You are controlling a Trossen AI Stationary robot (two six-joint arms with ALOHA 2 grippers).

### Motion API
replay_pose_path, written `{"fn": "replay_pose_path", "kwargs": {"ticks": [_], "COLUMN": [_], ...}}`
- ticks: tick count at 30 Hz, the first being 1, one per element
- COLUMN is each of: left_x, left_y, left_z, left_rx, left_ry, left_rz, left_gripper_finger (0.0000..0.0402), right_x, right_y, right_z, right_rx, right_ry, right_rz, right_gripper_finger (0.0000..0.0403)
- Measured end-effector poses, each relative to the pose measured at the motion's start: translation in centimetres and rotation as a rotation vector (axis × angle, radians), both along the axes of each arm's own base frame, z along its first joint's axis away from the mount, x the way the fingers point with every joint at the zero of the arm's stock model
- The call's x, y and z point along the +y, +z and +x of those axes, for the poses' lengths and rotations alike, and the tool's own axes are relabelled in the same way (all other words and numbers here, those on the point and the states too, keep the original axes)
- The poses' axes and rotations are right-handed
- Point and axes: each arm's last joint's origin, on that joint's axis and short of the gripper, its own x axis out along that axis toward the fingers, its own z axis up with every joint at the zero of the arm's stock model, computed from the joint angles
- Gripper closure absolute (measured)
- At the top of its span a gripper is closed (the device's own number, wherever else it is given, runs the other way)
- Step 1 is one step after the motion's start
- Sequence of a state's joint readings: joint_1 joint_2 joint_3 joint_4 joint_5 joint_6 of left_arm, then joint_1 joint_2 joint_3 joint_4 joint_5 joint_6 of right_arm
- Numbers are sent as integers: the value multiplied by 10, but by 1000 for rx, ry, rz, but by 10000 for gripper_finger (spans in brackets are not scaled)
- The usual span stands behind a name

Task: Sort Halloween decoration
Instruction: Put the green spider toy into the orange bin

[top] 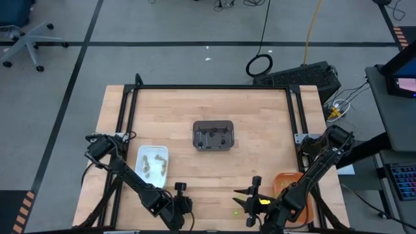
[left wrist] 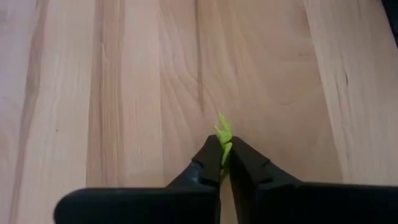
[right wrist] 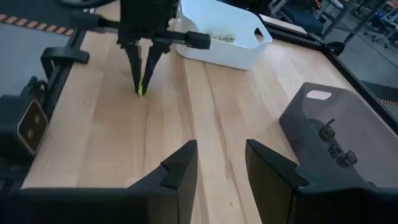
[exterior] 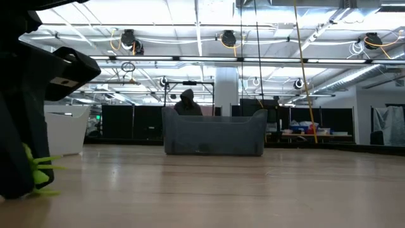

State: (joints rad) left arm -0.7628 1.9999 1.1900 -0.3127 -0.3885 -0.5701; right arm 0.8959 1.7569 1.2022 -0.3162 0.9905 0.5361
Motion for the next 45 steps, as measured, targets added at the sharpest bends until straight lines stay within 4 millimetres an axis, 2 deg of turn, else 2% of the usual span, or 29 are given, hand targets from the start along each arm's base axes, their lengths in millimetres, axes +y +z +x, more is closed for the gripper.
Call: {"fn": "replay_pose_path", "kwargs": {"ticks": [6,16,20,28,33,38,45], "left_x": [-2,-4,2,13,16,17,16], "left_y": [10,52,53,56,57,57,57], "left_z": [4,23,30,41,45,46,45], "left_rx": [-89,-379,-401,-422,-433,-440,-441], "left_ry": [-9,-44,-55,-64,-62,-67,-68], "left_rz": [-14,-73,-71,-60,-53,-48,-49], "left_gripper_finger": [391,398,399,399,399,399,399], "right_x": [-1,-2,-6,-11,-16,-20,-20], "right_y": [-1,-33,-34,-24,-24,-24,-25], "right_z": [11,54,67,77,84,87,87], "right_rx": [-18,17,-12,-57,-35,-35,-31], "right_ry": [1,95,150,244,312,298,305], "right_rz": [47,156,148,59,112,136,147], "right_gripper_finger": [282,269,254,244,255,278,350]}}
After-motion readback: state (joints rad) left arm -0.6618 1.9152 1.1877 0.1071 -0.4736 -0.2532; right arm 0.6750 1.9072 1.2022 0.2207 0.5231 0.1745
